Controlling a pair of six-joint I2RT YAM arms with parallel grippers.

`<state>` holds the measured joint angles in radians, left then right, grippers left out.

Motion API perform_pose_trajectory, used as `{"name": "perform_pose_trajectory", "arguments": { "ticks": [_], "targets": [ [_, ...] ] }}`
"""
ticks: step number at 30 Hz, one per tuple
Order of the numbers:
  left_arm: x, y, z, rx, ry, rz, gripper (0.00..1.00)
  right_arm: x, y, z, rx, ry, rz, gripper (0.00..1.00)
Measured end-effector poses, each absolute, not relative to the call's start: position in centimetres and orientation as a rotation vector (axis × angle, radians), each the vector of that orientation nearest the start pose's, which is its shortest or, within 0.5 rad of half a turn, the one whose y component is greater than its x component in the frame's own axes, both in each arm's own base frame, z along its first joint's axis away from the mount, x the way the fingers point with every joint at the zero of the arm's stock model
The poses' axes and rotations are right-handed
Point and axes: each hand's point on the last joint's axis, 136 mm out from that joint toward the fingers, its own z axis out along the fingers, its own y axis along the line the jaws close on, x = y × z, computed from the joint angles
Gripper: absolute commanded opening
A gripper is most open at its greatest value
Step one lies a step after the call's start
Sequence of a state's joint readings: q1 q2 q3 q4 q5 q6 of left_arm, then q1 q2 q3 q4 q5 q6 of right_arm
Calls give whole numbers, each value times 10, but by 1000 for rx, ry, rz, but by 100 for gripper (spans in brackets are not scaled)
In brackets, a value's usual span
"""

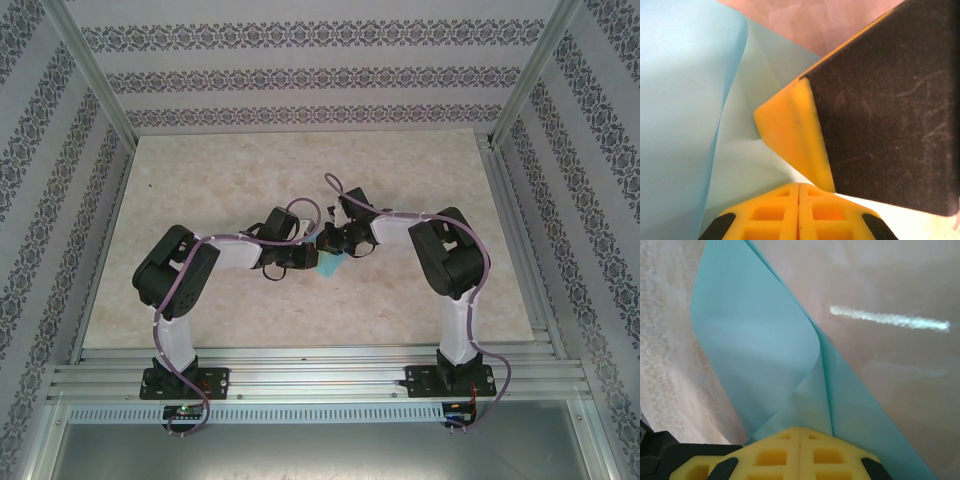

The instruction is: Fold a paper plane with a square sheet of paper (fold left side to right side)

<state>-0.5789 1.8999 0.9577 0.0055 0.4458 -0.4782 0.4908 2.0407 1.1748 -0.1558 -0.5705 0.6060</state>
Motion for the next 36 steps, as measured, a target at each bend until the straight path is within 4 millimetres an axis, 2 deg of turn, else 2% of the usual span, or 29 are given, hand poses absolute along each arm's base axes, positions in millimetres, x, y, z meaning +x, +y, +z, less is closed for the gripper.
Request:
{"name": "perform_pose_trajectory", "arguments": {
  "ticks": [10, 21, 28, 31, 34, 36],
  "targets": [
    [323, -299, 16, 334, 2637, -953, 8, 396, 287, 17, -30, 2665, 1060, 0],
    [325, -299, 16, 332, 2632, -946, 8, 406, 292, 17, -35, 2659, 1069, 0],
    [325, -300, 16, 332, 2630, -947, 8, 427, 268, 24, 41, 2608, 985, 0],
    [326, -300, 16, 333, 2629, -947, 8, 418, 257, 40, 83, 2580, 992, 0],
    [326, -300, 17, 332, 2629, -947, 8, 389, 253, 54, 126, 2575, 1029, 0],
    [326, -300, 17, 332, 2628, -948, 8, 369, 257, 56, 139, 2586, 1059, 0]
  ]
}}
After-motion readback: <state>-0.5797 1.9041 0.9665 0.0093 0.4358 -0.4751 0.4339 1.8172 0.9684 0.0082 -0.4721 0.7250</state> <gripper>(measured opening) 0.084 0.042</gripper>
